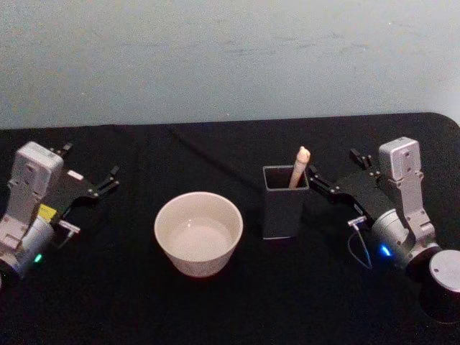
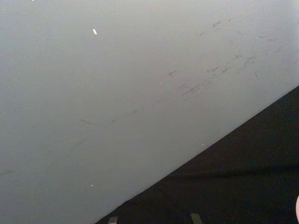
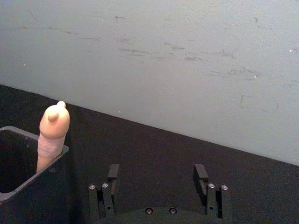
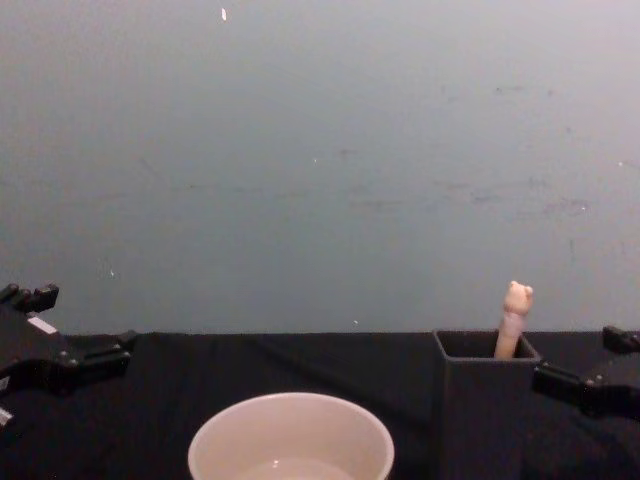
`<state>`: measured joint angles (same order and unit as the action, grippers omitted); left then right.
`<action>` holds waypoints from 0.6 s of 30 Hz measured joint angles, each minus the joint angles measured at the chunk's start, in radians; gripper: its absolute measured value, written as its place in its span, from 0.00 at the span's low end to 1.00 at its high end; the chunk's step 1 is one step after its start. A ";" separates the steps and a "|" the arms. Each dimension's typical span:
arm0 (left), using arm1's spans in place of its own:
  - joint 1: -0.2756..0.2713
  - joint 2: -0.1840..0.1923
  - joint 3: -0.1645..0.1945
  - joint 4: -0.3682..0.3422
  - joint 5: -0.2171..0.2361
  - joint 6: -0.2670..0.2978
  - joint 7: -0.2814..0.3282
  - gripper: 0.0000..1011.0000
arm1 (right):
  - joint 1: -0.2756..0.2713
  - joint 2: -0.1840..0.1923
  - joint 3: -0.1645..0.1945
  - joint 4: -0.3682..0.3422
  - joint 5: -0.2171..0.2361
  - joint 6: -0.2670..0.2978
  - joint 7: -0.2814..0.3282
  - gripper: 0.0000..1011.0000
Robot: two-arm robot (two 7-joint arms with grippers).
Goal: Pick up the stirring spoon with one hand, stir inside the cup, then place it back in its original position.
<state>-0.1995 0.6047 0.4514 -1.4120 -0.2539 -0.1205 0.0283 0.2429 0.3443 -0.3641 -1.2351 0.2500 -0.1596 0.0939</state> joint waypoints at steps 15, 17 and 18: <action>0.000 0.000 0.000 0.000 0.000 0.000 0.000 0.99 | 0.000 0.001 0.000 -0.002 0.002 0.002 0.001 0.99; 0.000 0.000 0.000 0.000 0.000 0.000 0.000 0.99 | 0.000 0.001 0.000 -0.002 0.002 0.002 0.001 0.99; 0.000 0.000 0.000 0.000 0.000 0.000 0.000 0.99 | 0.000 0.001 0.000 -0.002 0.002 0.002 0.001 0.99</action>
<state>-0.1995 0.6047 0.4514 -1.4120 -0.2539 -0.1205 0.0283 0.2425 0.3453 -0.3640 -1.2372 0.2523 -0.1578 0.0946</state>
